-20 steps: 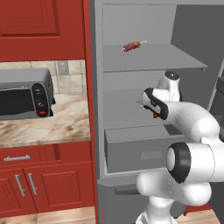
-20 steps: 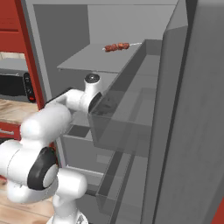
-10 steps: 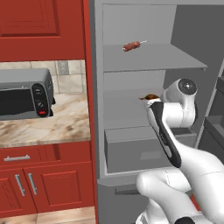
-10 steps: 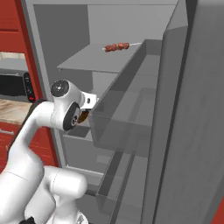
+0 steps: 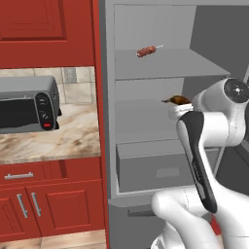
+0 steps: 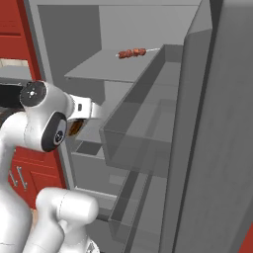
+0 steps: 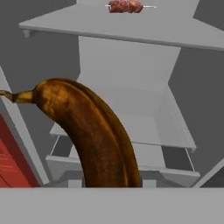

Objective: Pick up each banana from the fridge and place one banana on each plate on the dining counter.

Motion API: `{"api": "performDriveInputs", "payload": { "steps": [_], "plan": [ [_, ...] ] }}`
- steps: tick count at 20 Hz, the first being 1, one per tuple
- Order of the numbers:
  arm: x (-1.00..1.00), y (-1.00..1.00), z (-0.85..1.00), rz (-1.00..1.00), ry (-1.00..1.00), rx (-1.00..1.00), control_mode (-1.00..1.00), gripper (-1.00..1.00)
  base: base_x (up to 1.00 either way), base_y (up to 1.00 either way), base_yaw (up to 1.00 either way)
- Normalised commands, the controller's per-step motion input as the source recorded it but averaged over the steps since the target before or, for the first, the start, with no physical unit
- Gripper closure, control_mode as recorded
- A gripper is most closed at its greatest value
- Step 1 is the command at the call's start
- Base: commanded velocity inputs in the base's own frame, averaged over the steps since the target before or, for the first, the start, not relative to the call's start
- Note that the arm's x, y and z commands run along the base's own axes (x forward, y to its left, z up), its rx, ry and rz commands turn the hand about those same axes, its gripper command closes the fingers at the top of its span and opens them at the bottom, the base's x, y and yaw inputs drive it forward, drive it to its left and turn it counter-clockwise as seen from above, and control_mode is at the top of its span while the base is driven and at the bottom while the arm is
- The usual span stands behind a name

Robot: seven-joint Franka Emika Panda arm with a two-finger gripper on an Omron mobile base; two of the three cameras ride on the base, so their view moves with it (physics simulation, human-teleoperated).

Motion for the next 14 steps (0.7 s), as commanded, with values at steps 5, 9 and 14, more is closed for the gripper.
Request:
{"api": "performDriveInputs", "payload": {
  "steps": [5, 9, 14],
  "plan": [
    [-0.66, 0.05, 0.59, 0.00, 0.19, 0.00, -1.00, 1.00, 0.00, 0.00, 0.00],
    [-0.48, 0.11, 0.17, 0.00, 0.29, -0.03, -1.00, 1.00, 0.00, 0.00, 0.00],
    [-0.46, 0.21, 0.00, 0.00, 0.13, -0.11, 1.00, 1.00, -0.16, 0.06, 0.01]
  ]
}}
